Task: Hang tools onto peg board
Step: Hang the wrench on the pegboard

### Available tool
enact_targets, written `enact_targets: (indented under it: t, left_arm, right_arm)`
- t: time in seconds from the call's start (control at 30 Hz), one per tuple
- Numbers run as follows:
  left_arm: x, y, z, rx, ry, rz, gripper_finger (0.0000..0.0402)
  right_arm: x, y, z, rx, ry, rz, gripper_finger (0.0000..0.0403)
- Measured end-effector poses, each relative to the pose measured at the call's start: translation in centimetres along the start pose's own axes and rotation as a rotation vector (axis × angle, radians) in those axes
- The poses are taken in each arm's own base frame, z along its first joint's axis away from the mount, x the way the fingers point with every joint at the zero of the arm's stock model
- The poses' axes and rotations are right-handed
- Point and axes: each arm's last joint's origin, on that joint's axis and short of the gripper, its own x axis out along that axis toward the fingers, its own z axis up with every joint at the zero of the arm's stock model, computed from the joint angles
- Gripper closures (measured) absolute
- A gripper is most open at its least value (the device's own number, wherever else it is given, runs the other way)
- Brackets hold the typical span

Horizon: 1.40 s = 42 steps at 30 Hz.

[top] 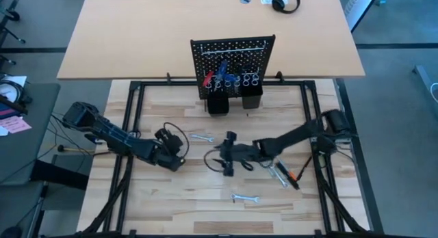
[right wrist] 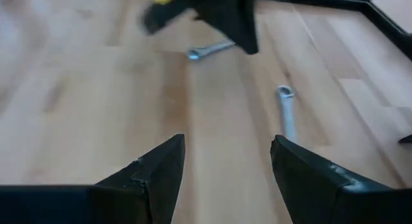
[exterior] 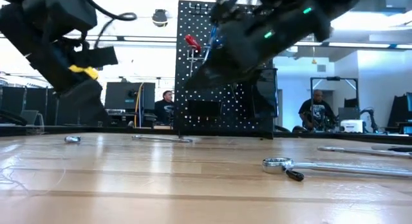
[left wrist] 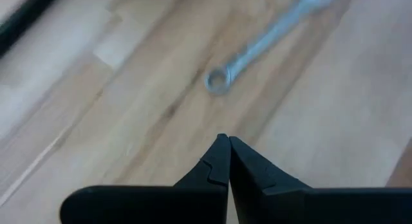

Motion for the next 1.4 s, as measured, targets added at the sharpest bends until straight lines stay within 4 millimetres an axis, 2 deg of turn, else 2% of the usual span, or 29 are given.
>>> enact_targets:
  t: [0.17, 0.27, 0.5, 0.6, 0.73, 0.87, 1.0, 1.13, 1.3, 1.4]
  left_arm:
    - [-0.1, -0.4, -0.4, -0.054, -0.123, -0.02, 0.0401]
    - [-0.1, -0.5, -0.5, -0.049, -0.154, -0.026, 0.0401]
    - [-0.4, -0.7, -0.9, -0.027, -0.155, -0.039, 0.0401]
    - [-0.5, -0.8, -0.9, -0.022, -0.156, -0.044, 0.0401]
    - [-0.6, -0.8, -1.0, -0.022, -0.158, -0.048, 0.0401]
    - [-0.6, -0.8, -1.0, -0.024, -0.158, -0.049, 0.0401]
    - [-0.6, -0.9, -0.9, -0.03, -0.161, -0.052, 0.0401]
    - [-0.6, -0.9, -0.9, -0.034, -0.164, -0.055, 0.0401]
    - [-0.6, -1.2, -0.6, 0.035, -0.174, -0.087, 0.0398]
    - [-0.4, -1.4, -0.1, 0.13, -0.197, -0.132, 0.0373]
  right_arm:
    - [4.2, -1.9, -0.6, 0.005, 0.051, -0.064, 0.0164]
    - [6.1, -2.7, -1.1, 0.013, 0.078, -0.088, 0.0164]
    - [8.4, -3.7, -2.6, 0.053, 0.166, -0.116, 0.0164]
    - [8.5, -4.4, -3.0, 0.087, 0.207, -0.126, 0.0174]
    - [8.6, -5.2, -3.3, 0.127, 0.249, -0.116, 0.0211]
    - [8.6, -6.0, -3.7, 0.165, 0.291, -0.104, 0.0269]
    - [8.2, -6.0, -4.4, 0.156, 0.383, -0.103, 0.0338]
    - [7.8, -4.8, -4.7, 0.123, 0.435, -0.083, 0.0392]
    - [7.0, -1.9, -4.7, 0.032, 0.448, -0.026, 0.0388]
    - [6.5, -0.6, -4.6, 0.01, 0.442, -0.005, 0.039]
